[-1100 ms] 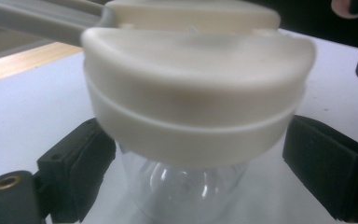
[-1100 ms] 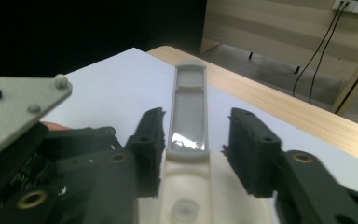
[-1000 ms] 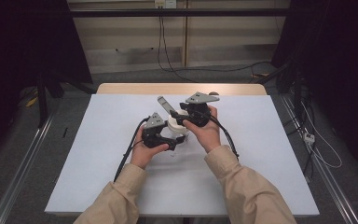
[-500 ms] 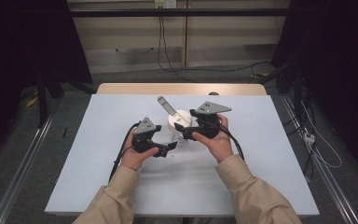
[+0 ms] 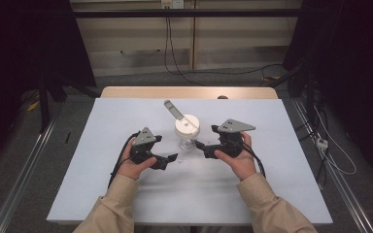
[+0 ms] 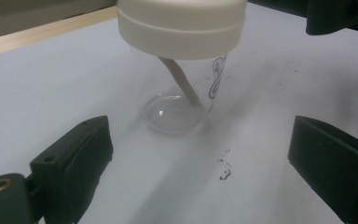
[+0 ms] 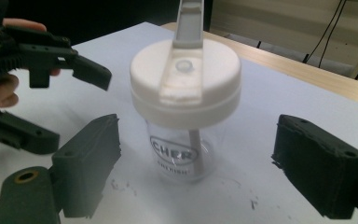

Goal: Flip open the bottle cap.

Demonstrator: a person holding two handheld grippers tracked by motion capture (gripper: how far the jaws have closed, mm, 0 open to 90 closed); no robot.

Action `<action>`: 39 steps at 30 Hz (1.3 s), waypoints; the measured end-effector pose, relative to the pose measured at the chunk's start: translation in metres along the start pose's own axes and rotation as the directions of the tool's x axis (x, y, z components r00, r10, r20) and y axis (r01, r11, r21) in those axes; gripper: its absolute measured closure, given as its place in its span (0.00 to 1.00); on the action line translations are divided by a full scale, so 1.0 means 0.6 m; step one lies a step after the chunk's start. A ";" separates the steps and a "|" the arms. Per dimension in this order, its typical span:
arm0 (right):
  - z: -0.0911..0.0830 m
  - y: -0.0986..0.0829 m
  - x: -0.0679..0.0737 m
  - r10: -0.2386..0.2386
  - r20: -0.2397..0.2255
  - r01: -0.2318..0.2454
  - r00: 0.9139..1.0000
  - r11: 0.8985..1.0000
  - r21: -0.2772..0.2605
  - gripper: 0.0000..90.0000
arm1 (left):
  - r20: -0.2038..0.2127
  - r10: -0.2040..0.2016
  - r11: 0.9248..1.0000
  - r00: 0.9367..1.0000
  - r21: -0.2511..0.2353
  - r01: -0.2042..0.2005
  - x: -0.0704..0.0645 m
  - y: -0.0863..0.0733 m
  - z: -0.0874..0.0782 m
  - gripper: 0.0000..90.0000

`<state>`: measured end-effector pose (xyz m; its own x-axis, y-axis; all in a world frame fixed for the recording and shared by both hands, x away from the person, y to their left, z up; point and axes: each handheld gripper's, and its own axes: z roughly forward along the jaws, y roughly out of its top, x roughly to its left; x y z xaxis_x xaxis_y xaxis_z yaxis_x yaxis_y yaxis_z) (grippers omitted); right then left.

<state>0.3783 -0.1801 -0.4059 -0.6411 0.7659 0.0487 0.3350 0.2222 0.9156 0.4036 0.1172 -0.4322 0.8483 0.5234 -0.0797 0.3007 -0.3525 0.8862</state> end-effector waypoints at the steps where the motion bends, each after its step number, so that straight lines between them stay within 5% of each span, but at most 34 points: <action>1: -0.004 -0.005 -0.001 0.002 0.002 -0.002 1.000 1.000 0.003 0.15 | -0.001 -0.003 1.000 1.000 0.001 0.003 0.000 -0.002 -0.003 0.07; 17: -0.054 -0.067 -0.017 -0.004 0.031 0.003 0.999 0.998 0.055 0.10 | -0.033 0.005 0.999 0.999 0.051 -0.003 0.008 -0.026 -0.036 0.08; 39: -0.103 -0.113 -0.031 0.019 0.057 -0.024 0.998 0.997 0.072 0.10 | -0.079 -0.012 0.997 0.997 0.076 0.018 0.023 -0.063 -0.093 0.07</action>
<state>0.3246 -0.2465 -0.4442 -0.5940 0.8032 0.0437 0.3992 0.2472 0.8829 0.3798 0.1813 -0.4410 0.8074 0.5875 -0.0537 0.3482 -0.4011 0.8473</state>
